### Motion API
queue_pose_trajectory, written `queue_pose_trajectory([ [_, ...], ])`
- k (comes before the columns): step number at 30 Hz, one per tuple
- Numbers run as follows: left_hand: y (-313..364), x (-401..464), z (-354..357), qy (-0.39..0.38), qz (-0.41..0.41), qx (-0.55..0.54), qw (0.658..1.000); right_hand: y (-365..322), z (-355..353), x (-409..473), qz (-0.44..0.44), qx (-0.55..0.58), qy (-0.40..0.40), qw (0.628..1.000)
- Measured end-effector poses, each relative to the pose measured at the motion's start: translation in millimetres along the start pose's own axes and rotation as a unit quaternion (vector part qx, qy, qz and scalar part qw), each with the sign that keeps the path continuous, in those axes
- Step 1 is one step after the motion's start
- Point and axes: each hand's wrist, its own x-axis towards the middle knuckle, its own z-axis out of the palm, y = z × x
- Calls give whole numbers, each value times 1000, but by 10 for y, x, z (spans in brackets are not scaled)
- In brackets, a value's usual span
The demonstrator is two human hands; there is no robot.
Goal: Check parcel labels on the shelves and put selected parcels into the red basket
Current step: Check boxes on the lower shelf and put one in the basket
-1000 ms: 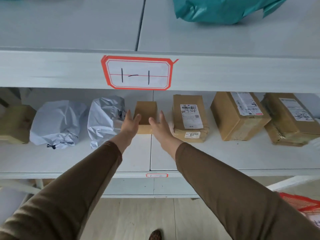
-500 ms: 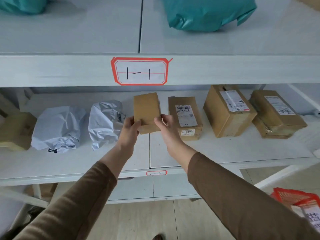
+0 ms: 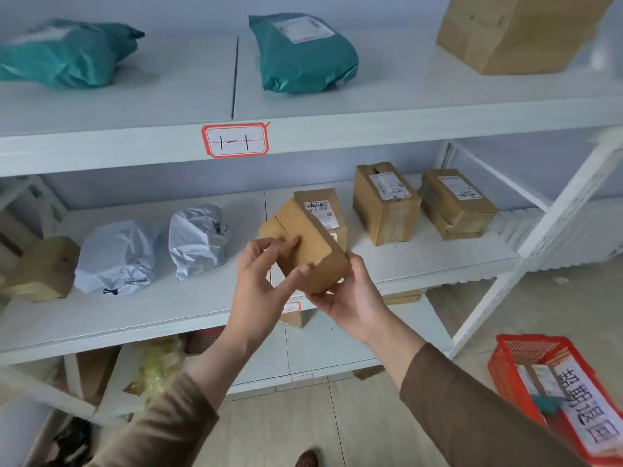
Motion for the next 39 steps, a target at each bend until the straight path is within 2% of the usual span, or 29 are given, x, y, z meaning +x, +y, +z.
queue_pose_trajectory([
  [2, 63, -109, -25, 14, -65, -78, 995, 12, 18, -130, -58, -54, 29, 996],
  [4, 63, -180, -55, 19, -161, -161, 973, 7, 39, -249, -168, -210, 48, 962],
  [6, -32, -195, -101, 6, -259, -235, 937, -6, 29, -378, -299, -394, 39, 868],
  [8, -150, -159, -178, -33, -347, -306, 886, 13, -33, -425, -405, -549, 20, 731],
  [10, -242, -125, -243, -74, -387, -383, 835, 58, -84, -450, -465, -663, 0, 587],
  [11, -266, -113, -265, -84, -396, -417, 814, 84, -102, -461, -480, -695, -7, 536],
  [14, -264, -88, -313, -112, -407, -461, 781, 145, -136, -484, -508, -734, -28, 449],
  [17, -278, -71, -365, -144, -412, -471, 767, 230, -153, -486, -533, -767, -32, 356],
  [19, -306, -66, -383, -140, -414, -468, 768, 264, -153, -471, -553, -769, -24, 319],
  [21, -310, -63, -361, -129, -404, -460, 780, 268, -176, -430, -564, -764, -8, 314],
  [22, -296, -66, -332, -121, -392, -459, 788, 270, -196, -415, -562, -759, -4, 329],
  [23, -284, -72, -297, -111, -373, -457, 800, 275, -215, -409, -555, -747, -7, 365],
  [24, -277, -86, -253, -98, -347, -453, 815, 288, -226, -411, -545, -725, -16, 422],
  [27, -315, -170, -124, -67, -258, -437, 859, 403, -172, -447, -504, -576, -12, 643],
  [28, -343, -197, -87, -62, -237, -437, 865, 442, -132, -455, -488, -516, 3, 704],
  [29, -381, -219, -51, -63, -221, -440, 868, 469, -91, -457, -474, -470, 19, 744],
  [30, -420, -239, -30, -70, -209, -441, 870, 483, -54, -457, -468, -447, 37, 761],
  [31, -449, -252, -22, -75, -201, -437, 873, 480, -17, -456, -471, -449, 54, 757],
  [34, -453, -256, -94, -86, -231, -408, 879, 456, 38, -455, -492, -502, 81, 707],
  [36, -494, -254, -126, -101, -251, -414, 869, 456, 49, -456, -508, -524, 88, 678],
  [38, -524, -235, -168, -102, -276, -418, 859, 451, 49, -456, -497, -526, 88, 684],
  [39, -534, -211, -198, -97, -293, -420, 854, 433, 58, -464, -472, -519, 86, 707],
])
